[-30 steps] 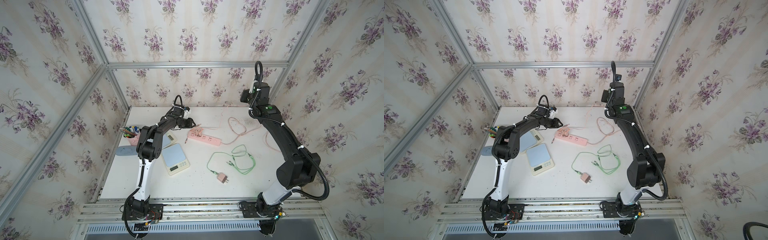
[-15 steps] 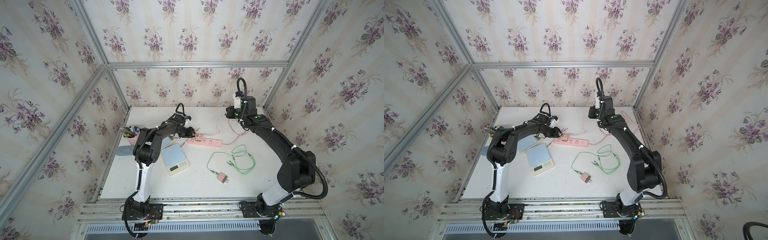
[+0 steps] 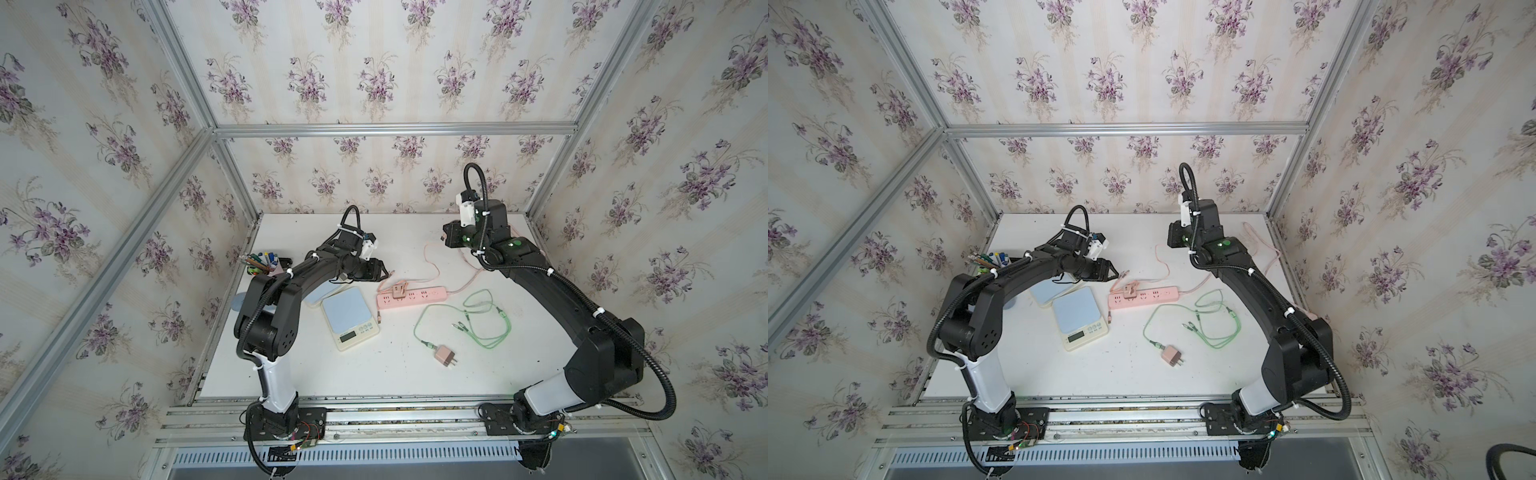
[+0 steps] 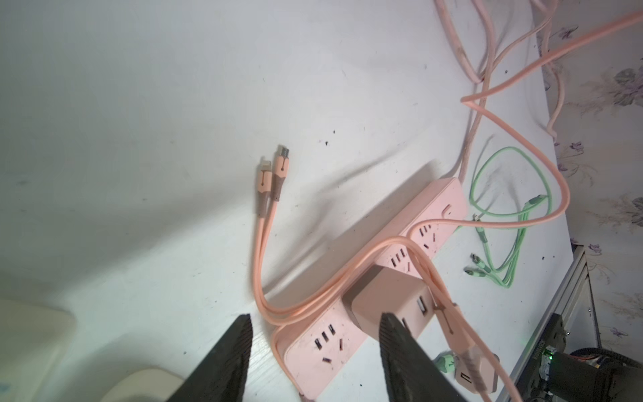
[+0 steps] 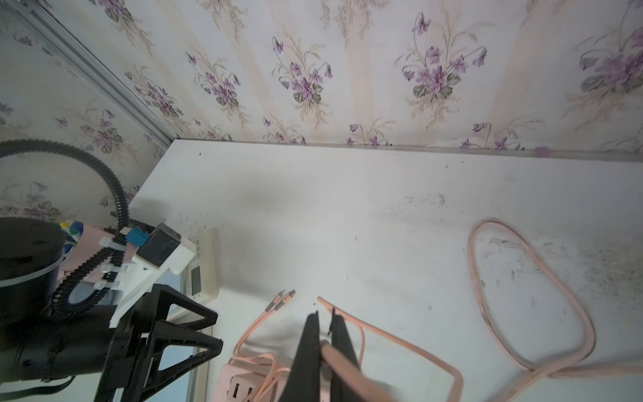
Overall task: Charge the electronic scale
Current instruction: Adjust the charging cable at the center of the board.
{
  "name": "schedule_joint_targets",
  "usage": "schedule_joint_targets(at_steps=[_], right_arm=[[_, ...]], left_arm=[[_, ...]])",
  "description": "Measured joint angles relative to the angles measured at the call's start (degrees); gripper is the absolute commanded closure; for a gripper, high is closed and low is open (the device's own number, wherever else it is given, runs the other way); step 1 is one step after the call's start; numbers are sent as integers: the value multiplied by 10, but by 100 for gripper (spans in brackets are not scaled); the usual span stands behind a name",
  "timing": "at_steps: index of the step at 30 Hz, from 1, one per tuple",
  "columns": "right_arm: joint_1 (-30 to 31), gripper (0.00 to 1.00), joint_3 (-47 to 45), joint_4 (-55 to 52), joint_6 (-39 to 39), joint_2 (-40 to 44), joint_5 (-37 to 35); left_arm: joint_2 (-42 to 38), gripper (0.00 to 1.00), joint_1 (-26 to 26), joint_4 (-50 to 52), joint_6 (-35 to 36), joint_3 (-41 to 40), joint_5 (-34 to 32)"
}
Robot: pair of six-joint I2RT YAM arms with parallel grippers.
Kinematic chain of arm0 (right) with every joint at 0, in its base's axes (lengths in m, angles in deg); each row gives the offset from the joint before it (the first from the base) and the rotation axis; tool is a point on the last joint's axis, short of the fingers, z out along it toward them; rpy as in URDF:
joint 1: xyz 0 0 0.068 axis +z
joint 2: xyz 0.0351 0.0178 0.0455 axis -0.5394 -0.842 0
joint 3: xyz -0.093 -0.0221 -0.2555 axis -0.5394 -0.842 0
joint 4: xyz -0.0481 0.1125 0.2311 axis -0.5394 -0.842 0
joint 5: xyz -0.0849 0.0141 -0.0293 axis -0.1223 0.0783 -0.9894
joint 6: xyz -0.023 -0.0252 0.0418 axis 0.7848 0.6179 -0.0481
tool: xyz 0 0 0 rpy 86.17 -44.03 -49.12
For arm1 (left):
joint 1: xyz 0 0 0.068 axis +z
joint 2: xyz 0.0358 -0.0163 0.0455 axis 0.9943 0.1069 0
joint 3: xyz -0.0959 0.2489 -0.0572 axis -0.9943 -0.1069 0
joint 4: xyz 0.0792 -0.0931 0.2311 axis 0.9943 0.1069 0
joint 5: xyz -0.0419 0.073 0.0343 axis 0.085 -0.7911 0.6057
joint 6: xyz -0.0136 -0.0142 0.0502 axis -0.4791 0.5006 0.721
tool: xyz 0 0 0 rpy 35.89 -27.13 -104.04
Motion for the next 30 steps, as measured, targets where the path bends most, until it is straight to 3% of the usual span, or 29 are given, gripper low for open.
schedule_joint_targets(at_steps=[6, 12, 18, 24, 30], right_arm=[[1, 100, 7, -14, -7, -7, 5], [4, 100, -8, -17, -21, -4, 14], [4, 100, -7, -17, -30, -7, 17], [7, 100, -6, -20, -32, -3, 18], [9, 100, -7, -23, -33, 1, 23]], left_arm=[[-90, 38, -17, -8, 29, -50, -22], [-180, 36, -116, -14, 63, -120, -66], [-148, 39, -146, -22, 60, -123, -110], [-88, 44, -148, -35, 49, -85, -100], [-72, 82, -148, -52, 38, -70, -79]])
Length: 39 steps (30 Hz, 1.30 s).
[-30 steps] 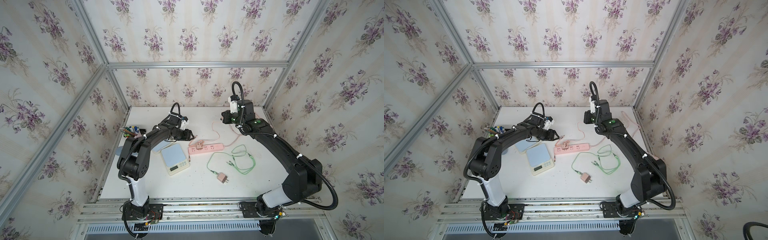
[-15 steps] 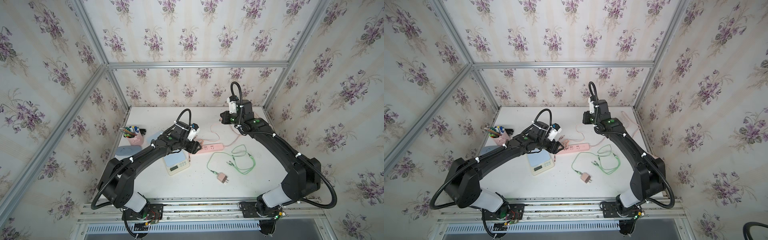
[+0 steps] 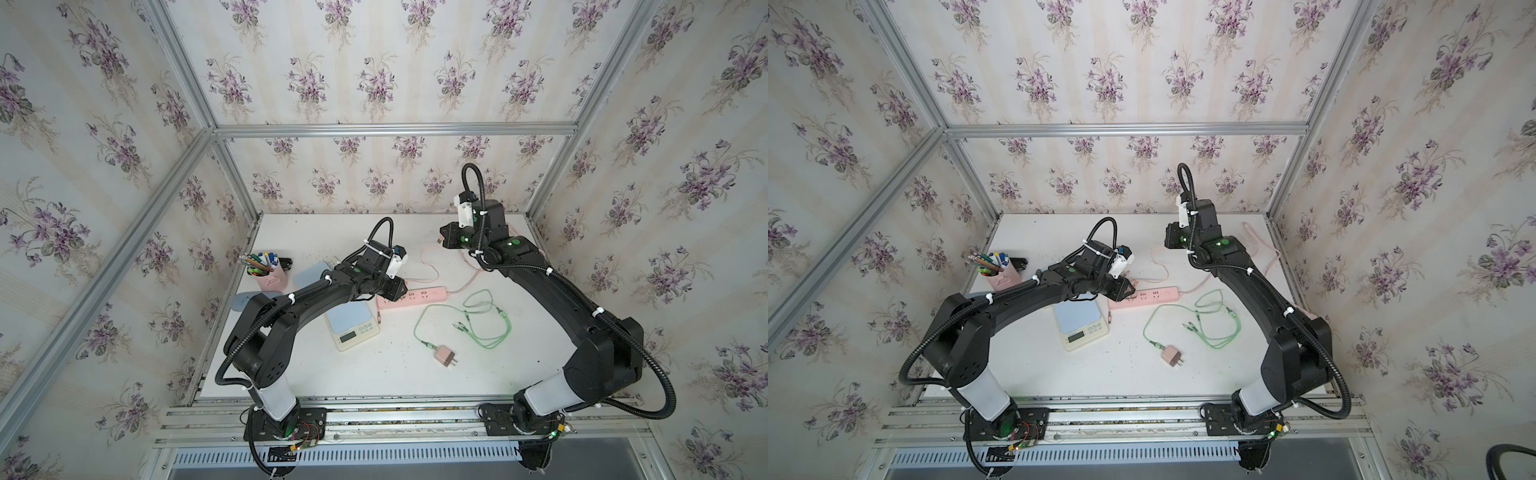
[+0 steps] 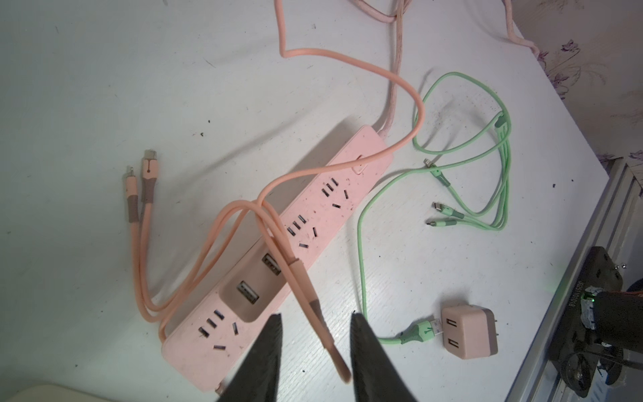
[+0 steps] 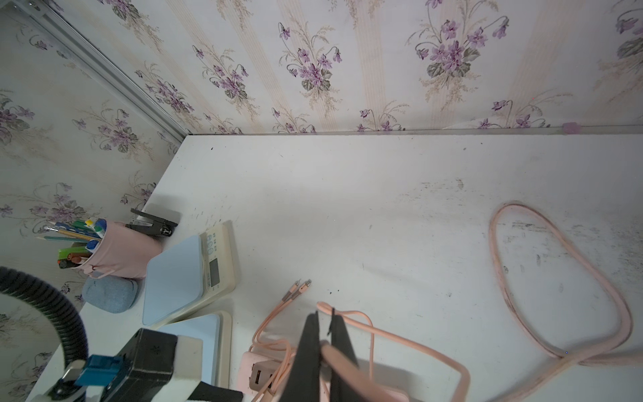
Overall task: Charge the electronic scale
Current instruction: Adjust the charging cable at the center of the board.
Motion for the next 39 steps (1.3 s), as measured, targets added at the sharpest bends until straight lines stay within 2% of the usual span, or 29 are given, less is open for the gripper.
schedule_joint_targets(at_steps=[8, 13, 18, 20, 22, 23, 25, 29, 32, 39], right_arm=[[0, 100, -26, 17, -14, 33, 30], [2, 100, -38, 37, -16, 49, 54], [21, 100, -24, 38, -2, 48, 55], [36, 100, -17, 43, 7, 46, 50], [58, 100, -16, 54, 18, 40, 40], [69, 100, -17, 57, 20, 37, 32], [104, 100, -20, 61, 17, 23, 0], [159, 100, -26, 56, -7, -17, -56], [186, 100, -28, 40, -43, -45, -107], [215, 100, -73, 22, -170, -61, -196]], left_arm=[[-6, 98, 8, 3, -6, 2, 24], [-12, 100, 33, 18, -5, 22, 33], [-4, 100, 75, 24, -3, 90, 39], [10, 95, 91, 19, -4, 118, 38], [31, 69, 106, 14, -9, 139, 36], [41, 60, 112, 12, -12, 145, 30], [60, 48, 123, 10, -17, 151, 23], [56, 42, 131, 10, -27, 130, 11], [28, 42, 134, 8, -31, 90, 10], [-25, 42, 139, -49, -80, -53, 33]])
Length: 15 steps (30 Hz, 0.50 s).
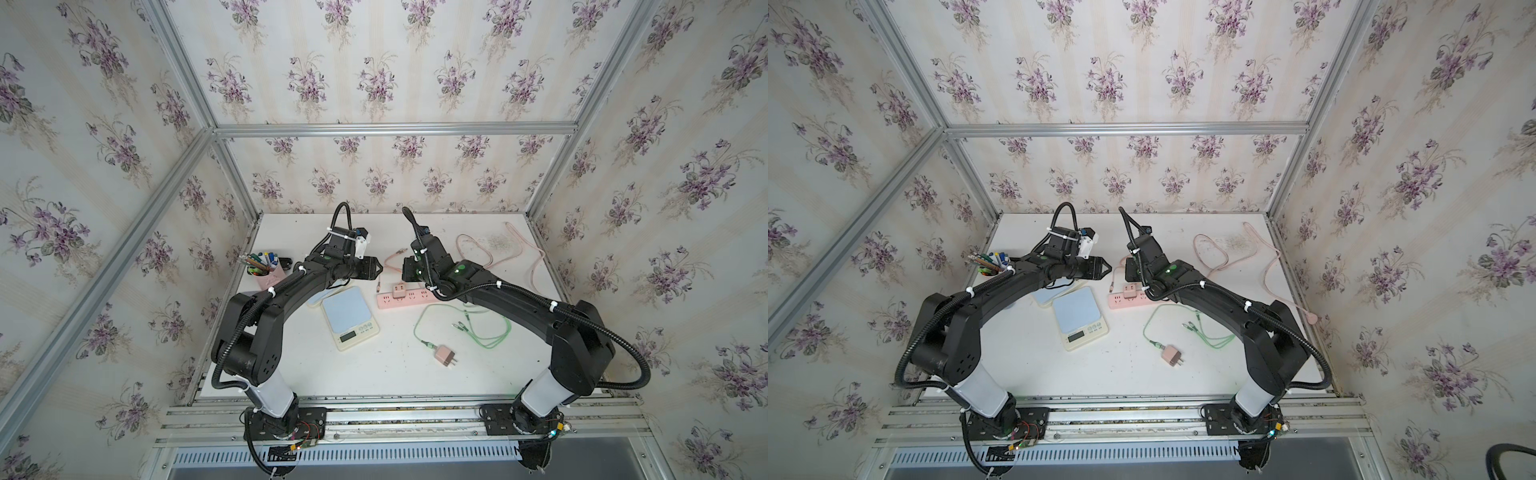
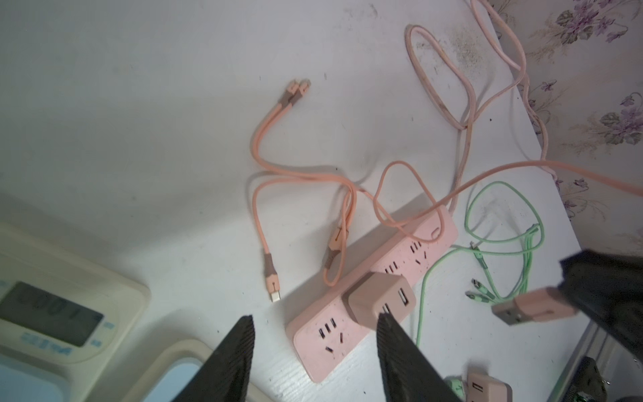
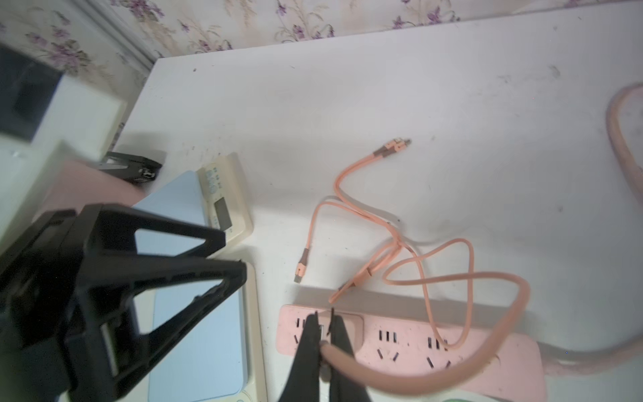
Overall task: Charge the electronic scale
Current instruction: Adjust the charging cable at the center of the board, then adjust the charging cable.
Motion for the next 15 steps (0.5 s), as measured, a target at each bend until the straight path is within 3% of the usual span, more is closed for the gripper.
schedule_joint_targets(at_steps=[6, 15], right_arm=[[31, 100, -20, 0, -99, -11, -42], [36, 100, 21, -37, -172, -54, -77]], left_arm=[[-7, 43, -4, -87, -68, -106, 44], [5, 41, -10, -210, -99, -144, 90]])
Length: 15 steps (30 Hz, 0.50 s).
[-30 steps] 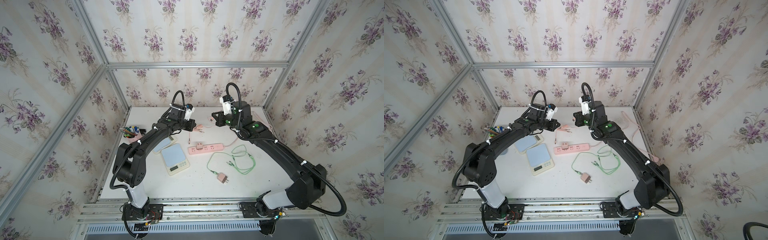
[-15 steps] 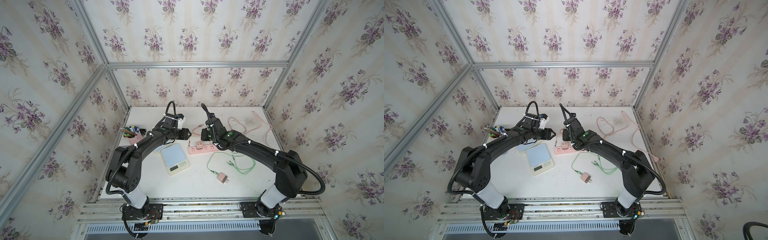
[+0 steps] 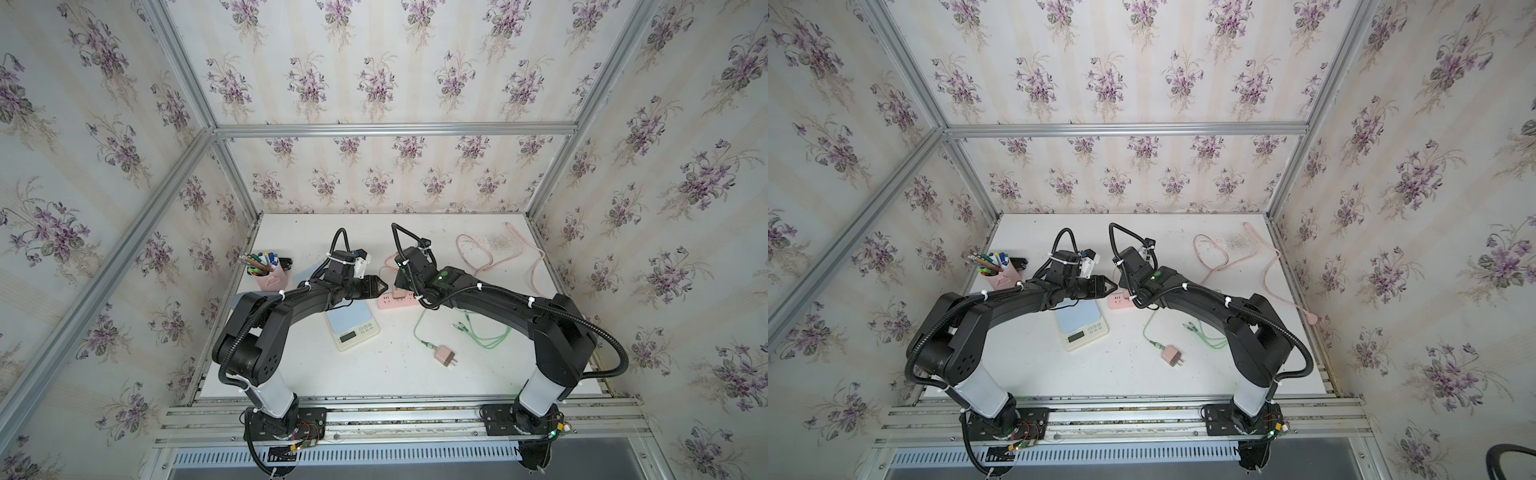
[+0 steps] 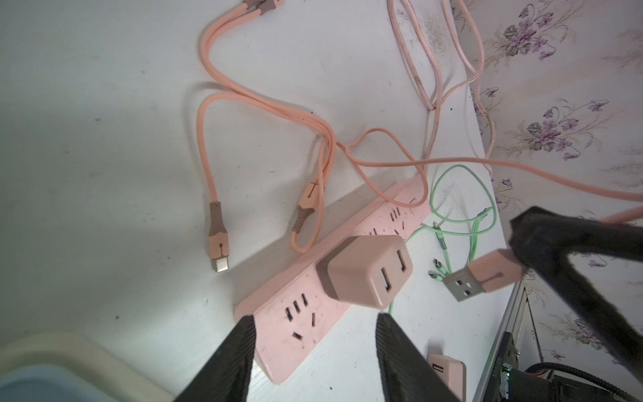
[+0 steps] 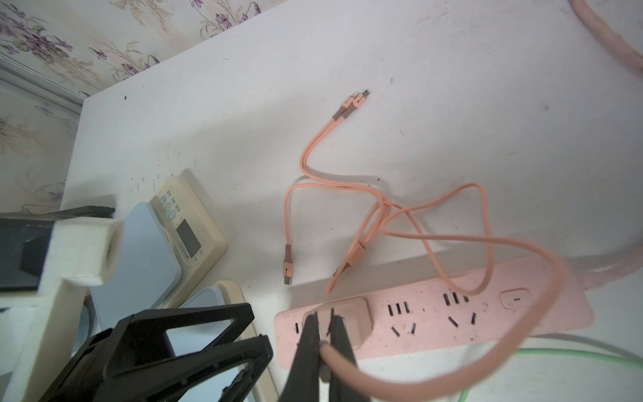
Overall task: Charge the electronic scale
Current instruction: Adjust the charging cable.
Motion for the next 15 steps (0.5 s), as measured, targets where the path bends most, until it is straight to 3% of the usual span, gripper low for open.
schedule_joint_targets(at_steps=[2, 7, 15], right_arm=[[0, 100, 5, -7, -5, 0, 15], [-23, 100, 35, -7, -1, 5, 92], [-49, 100, 42, -25, 8, 47, 176]], left_arm=[[-14, 41, -10, -42, 12, -24, 9], [-66, 41, -35, -160, 120, -85, 26], [-65, 43, -39, -276, 206, -81, 37]])
